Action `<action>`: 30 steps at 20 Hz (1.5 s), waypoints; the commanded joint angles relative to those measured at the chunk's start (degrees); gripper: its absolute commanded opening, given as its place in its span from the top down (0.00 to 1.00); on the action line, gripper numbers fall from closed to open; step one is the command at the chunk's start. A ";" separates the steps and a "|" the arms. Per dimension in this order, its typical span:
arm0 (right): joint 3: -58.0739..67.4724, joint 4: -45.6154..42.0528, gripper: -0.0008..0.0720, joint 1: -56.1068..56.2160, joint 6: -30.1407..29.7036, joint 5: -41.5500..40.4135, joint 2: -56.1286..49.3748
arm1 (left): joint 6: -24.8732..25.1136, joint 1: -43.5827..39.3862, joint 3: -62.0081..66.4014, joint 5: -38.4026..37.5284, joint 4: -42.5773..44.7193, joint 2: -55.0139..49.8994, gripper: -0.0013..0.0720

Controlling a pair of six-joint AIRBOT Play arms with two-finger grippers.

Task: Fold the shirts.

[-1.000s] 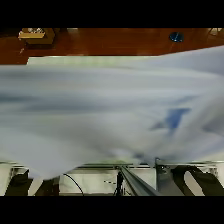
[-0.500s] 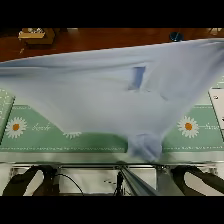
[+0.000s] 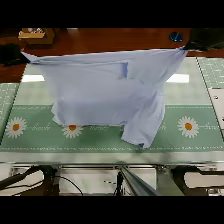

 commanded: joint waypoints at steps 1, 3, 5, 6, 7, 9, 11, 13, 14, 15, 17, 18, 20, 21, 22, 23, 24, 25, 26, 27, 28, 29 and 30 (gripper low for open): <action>-0.15 -0.42 0.95 0.11 -0.48 -8.46 -5.40 | 4.85 -1.36 -0.02 10.19 -4.22 -9.86 0.96; -0.15 -0.44 0.95 0.11 -0.90 -11.72 -8.13 | 8.09 -2.67 -0.02 16.20 -8.52 -13.64 0.96; -0.15 -0.48 0.95 0.11 -0.85 -14.27 -11.04 | 10.51 -4.02 -0.04 21.75 -8.90 -16.50 0.96; -0.15 -0.50 0.95 0.11 -0.83 -15.10 -12.48 | 11.74 -4.57 -0.02 24.72 -8.92 -17.97 0.96; -0.15 -0.55 0.95 0.11 -0.83 -15.72 -14.03 | 13.27 -5.03 -0.02 27.41 -8.96 -19.34 0.96; -0.15 -0.55 0.95 0.11 -1.07 -16.68 -16.92 | 13.94 -5.77 -0.02 32.17 -9.09 -21.81 0.96; -0.15 -0.33 0.95 0.11 -2.58 -18.25 -19.37 | 13.94 -6.64 -0.02 36.83 -9.16 -24.13 0.96; -0.15 -0.33 0.95 0.11 -2.14 -18.75 -21.57 | 13.94 -7.80 -0.02 41.18 -9.16 -26.10 0.96; -0.15 -0.15 0.95 0.11 -2.12 -18.53 -22.51 | 13.94 -8.41 -0.02 43.25 -9.14 -27.02 0.96; -0.15 0.26 0.95 0.11 -2.14 -18.32 -23.43 | 13.94 -9.01 -0.02 45.35 -9.14 -28.00 0.96; -0.15 1.11 0.95 0.11 -2.14 -17.64 -24.94 | 13.94 -9.73 -0.02 47.41 -9.14 -29.94 0.96; -0.15 1.84 0.95 0.11 -2.12 -17.16 -25.53 | 13.62 -9.97 -0.02 46.88 -9.11 -30.97 0.96; -0.15 3.39 0.95 0.11 -2.14 -16.15 -26.16 | 13.27 -9.97 -0.02 44.22 -9.14 -32.00 0.94; -0.13 3.54 0.87 0.11 -2.19 -15.52 -25.92 | 13.27 -9.62 0.11 43.39 -9.09 -31.78 0.78; -0.13 3.41 0.74 -0.11 -2.62 -14.32 -25.24 | 13.29 -8.87 0.87 42.14 -8.41 -31.10 0.55; -0.13 2.69 0.70 -0.61 -4.13 -11.98 -24.00 | 13.29 -7.67 2.19 39.58 -6.49 -30.08 0.44; -0.13 0.90 0.70 -1.36 -6.36 -8.59 -22.40 | 13.27 -5.84 3.98 35.01 -3.91 -28.79 0.45; -0.15 -2.45 0.63 -2.16 -7.41 -4.72 -20.83 | 13.07 -3.74 5.75 29.07 -1.90 -27.71 0.45; -0.15 -7.45 0.45 -3.15 -7.82 0.33 -19.34 | 10.75 -1.33 7.19 22.14 0.13 -26.84 0.45; -0.15 -12.28 0.38 -4.15 -7.78 5.53 -18.38 | 5.11 1.53 7.61 14.73 1.92 -25.99 0.45; -0.15 -14.99 0.38 -5.49 -7.72 11.61 -17.97 | 0.22 4.37 7.48 7.67 2.10 -25.73 0.45; -0.20 -13.94 0.37 -6.95 -7.26 16.70 -17.97 | -2.34 7.19 6.56 0.13 0.63 -25.73 0.45; -1.11 -9.49 0.38 -8.52 -6.69 19.15 -17.62 | -1.62 9.62 4.55 -6.56 -1.86 -25.44 0.44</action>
